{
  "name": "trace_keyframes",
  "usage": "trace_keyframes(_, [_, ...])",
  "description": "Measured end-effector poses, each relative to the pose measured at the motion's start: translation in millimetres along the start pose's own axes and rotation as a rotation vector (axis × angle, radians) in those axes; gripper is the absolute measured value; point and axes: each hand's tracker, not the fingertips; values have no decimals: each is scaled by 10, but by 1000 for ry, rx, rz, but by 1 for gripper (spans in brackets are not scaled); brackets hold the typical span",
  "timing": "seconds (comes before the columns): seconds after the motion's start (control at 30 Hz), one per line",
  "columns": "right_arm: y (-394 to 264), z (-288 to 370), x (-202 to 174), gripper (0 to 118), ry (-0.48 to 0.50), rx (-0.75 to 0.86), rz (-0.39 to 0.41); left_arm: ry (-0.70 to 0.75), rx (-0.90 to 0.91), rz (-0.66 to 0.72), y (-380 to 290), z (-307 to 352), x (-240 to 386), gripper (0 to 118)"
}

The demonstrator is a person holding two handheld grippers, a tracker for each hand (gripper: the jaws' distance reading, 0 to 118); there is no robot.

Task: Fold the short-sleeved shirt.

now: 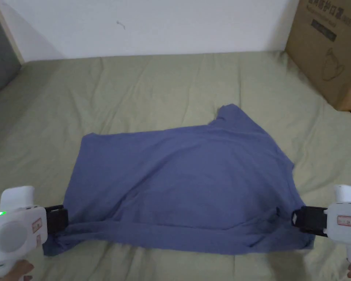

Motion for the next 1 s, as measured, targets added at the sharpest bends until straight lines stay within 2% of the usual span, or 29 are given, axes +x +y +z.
trace_keyframes(0.17, [-126,364,-128,90,-19,114,96,-58,51,54,-169,370,2,100])
trace_keyframes(0.23, [-282,482,-190,87,19,136,105,-117,96,88,-325,537,-30,96])
trace_keyframes(0.27, [-362,495,-216,76,33,128,113,-127,98,99,-400,592,-33,84])
trace_keyframes(0.33, [-553,456,-304,17,-4,122,106,-119,88,85,-568,610,-33,22])
trace_keyframes(0.37, [-637,412,-316,2,-6,121,109,-84,53,62,-637,593,-12,0])
trace_keyframes(0.43, [-766,310,-322,0,11,85,107,-54,38,54,-800,555,-21,0])
trace_keyframes(0.5, [-840,259,-348,0,14,69,96,-83,9,122,-870,429,-165,0])
trace_keyframes(0.6, [-846,201,-364,0,-2,56,104,-75,22,148,-795,388,-263,1])
trace_keyframes(0.63, [-829,192,-370,0,-7,49,114,-67,39,158,-744,361,-293,4])
trace_keyframes(0.67, [-805,194,-375,0,-8,51,117,-60,45,166,-678,319,-317,18])
trace_keyframes(0.7, [-781,192,-374,0,-5,50,121,-64,42,172,-602,245,-350,42])
trace_keyframes(0.73, [-754,188,-373,0,-1,47,127,-77,31,179,-510,172,-364,59])
trace_keyframes(0.77, [-740,187,-376,0,-2,49,129,-88,24,178,-454,86,-366,69])
trace_keyframes(0.8, [-724,187,-378,0,-7,53,128,-93,23,176,-402,-38,-355,71])
trace_keyframes(0.9, [-706,167,-362,0,-7,51,116,-85,-31,147,-262,-356,-284,69])
trace_keyframes(0.93, [-710,162,-364,0,-8,46,115,-88,-51,144,-249,-450,-270,64])
trace_keyframes(0.97, [-714,158,-362,0,-10,42,115,-99,-70,138,-250,-525,-260,45])
trace_keyframes(1.0, [-719,150,-356,0,-12,38,115,-111,-87,132,-257,-567,-235,2])
